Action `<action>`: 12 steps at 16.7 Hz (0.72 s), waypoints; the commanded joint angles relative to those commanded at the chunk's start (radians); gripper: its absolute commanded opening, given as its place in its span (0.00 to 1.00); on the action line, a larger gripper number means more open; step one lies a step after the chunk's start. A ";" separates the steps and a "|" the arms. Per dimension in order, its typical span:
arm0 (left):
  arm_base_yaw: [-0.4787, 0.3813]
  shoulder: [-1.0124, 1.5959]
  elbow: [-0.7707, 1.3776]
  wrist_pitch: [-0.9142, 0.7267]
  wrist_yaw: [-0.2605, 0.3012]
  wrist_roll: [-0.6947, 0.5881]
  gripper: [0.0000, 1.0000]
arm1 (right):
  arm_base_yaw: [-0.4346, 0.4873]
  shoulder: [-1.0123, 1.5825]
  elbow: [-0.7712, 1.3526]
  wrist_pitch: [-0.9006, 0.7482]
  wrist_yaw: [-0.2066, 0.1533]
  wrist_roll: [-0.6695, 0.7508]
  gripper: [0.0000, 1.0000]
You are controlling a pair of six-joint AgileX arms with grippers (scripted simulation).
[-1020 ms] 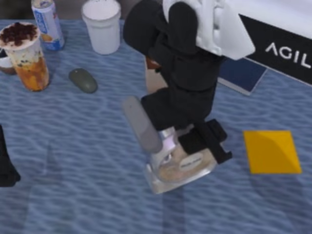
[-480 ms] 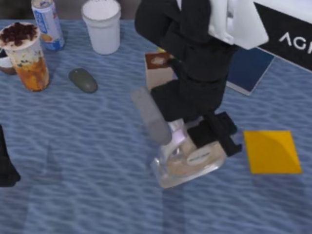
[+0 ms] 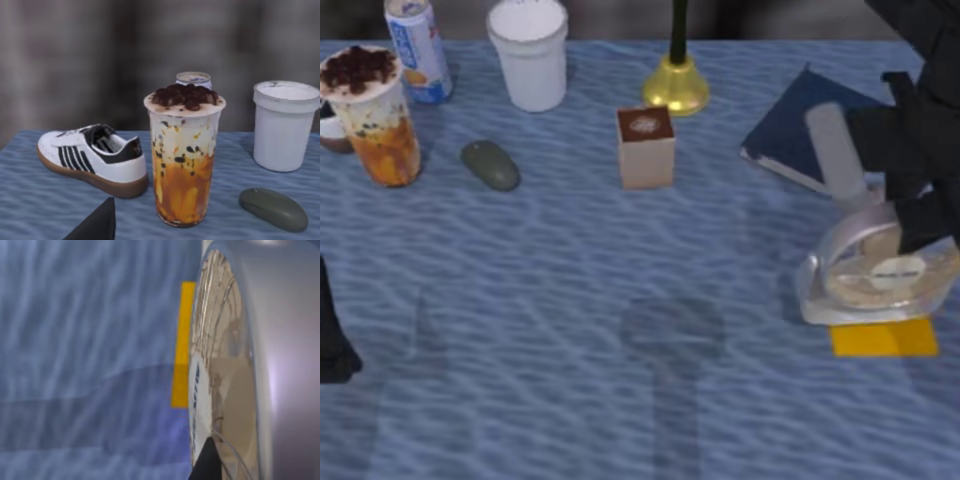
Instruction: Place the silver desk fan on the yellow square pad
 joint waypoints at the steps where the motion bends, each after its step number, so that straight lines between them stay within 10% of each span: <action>1: 0.000 0.000 0.000 0.000 0.000 0.000 1.00 | -0.034 -0.020 -0.027 0.008 0.000 -0.008 0.00; 12: 0.000 0.000 0.000 0.000 0.000 0.000 1.00 | -0.072 -0.033 -0.132 0.097 0.000 -0.018 0.00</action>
